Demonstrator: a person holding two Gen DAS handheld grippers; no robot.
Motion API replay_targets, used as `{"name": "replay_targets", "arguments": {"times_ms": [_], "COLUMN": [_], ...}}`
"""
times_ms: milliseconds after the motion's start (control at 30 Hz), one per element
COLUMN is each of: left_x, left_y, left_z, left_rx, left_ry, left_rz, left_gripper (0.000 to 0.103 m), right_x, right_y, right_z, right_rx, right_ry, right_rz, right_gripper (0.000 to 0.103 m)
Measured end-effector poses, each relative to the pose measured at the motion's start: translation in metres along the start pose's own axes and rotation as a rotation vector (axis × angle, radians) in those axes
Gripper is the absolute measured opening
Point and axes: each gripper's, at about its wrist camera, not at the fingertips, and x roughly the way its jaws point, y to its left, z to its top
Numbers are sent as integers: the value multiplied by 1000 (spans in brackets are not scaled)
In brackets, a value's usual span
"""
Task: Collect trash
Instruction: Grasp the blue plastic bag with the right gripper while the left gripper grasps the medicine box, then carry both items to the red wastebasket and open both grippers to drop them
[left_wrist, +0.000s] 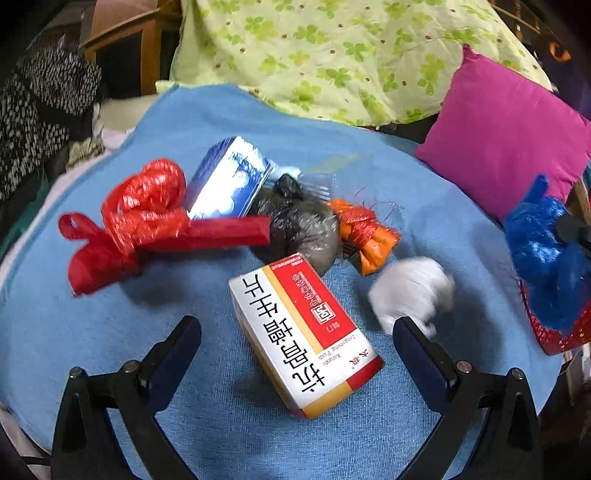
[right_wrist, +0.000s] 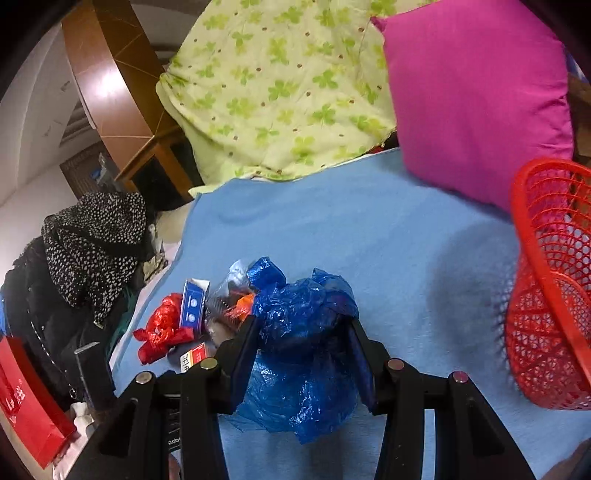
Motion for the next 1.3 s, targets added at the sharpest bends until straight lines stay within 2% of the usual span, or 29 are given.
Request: {"name": "replay_targets", "arguments": {"times_ms": [67, 167, 333, 600, 667, 733, 967, 1133, 1200, 1267, 1300], "left_x": [4, 6, -5, -52, -63, -61, -47, -27, -23, -24, -26], "left_y": [5, 18, 23, 4, -7, -14, -23, 1, 11, 17, 19], "left_z": [-1, -4, -10, -15, -20, -21, -34, -47, -49, -48, -46], "left_rx": [-25, -94, -81, 84, 137, 178, 256, 151, 117, 89, 84], "left_ry": [19, 38, 11, -117, -147, -143, -137, -57, -45, -56, -59], "left_rz": [-12, -93, -92, -47, -30, -4, 74, 79, 101, 88, 82], "left_gripper": [83, 71, 61, 50, 47, 47, 64, 71, 66, 47, 47], "right_x": [-3, -8, -20, -67, -78, -88, -107, -113, -113, -113, -113], "right_y": [-4, -9, -10, -12, -14, -17, -31, -37, -38, -37, -36], "right_z": [1, 1, 1, 7, 8, 7, 6, 7, 8, 9, 8], "right_rx": [12, 13, -1, 1, 1, 10, 29, 41, 47, 42, 39], "right_ry": [-5, -22, -78, -235, -271, -306, -364, -383, -388, -390, -394], "right_rz": [-3, -5, -4, 47, 40, 37, 6, 6, 9, 7, 3], "right_gripper": [50, 50, 50, 50, 50, 50, 50, 50, 50, 50, 50]}}
